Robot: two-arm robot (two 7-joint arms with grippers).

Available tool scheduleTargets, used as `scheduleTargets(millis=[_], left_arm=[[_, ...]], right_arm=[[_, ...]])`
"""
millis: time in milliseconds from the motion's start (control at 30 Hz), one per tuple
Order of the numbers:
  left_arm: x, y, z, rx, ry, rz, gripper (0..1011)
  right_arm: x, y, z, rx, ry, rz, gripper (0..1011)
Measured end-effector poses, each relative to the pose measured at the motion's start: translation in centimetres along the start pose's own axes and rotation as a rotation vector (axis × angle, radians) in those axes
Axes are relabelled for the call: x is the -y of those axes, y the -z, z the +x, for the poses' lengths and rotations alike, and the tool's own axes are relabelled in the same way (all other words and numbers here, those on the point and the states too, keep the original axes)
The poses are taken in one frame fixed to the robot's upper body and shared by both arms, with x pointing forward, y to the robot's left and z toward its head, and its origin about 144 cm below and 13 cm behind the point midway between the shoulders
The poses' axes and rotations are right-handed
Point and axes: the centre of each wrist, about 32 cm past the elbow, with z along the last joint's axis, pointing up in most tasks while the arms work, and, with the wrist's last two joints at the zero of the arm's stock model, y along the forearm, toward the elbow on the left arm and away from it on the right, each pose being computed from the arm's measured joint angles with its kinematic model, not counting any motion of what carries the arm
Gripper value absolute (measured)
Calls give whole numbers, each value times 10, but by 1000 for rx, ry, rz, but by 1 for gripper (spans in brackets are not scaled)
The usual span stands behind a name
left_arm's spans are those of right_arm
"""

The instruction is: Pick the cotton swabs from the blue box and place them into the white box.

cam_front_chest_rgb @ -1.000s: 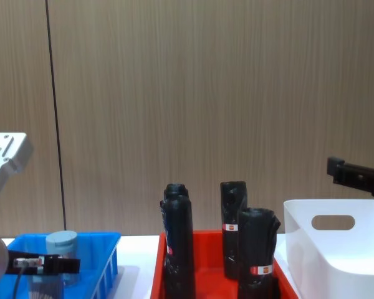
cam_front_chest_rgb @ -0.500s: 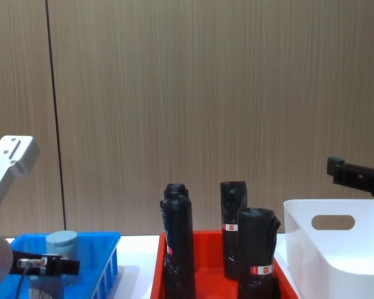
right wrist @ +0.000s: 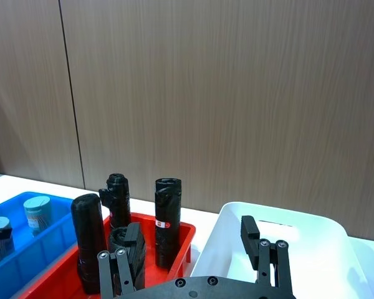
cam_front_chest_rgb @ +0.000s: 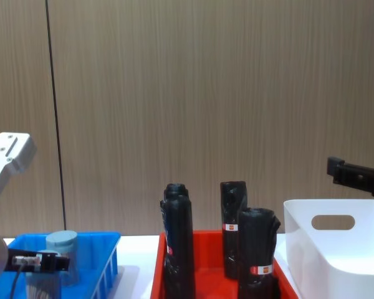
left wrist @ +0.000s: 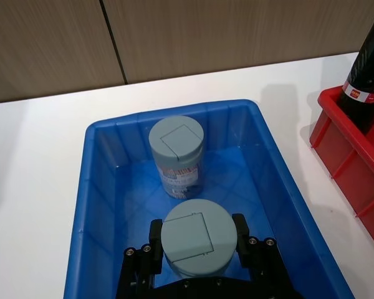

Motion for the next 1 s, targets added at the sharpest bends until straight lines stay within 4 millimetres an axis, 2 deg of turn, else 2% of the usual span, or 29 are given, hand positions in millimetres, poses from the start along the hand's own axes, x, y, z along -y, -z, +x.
scheduleTargets(millis=[533,1000], left_arm=[[-15,-5,-2,62,35,-137,670],[-35,-14,-7,162,185,-291,670]], right_arm=[[0,0,0,0,0,0,1002],[0,0,0,0,0,0,1002]])
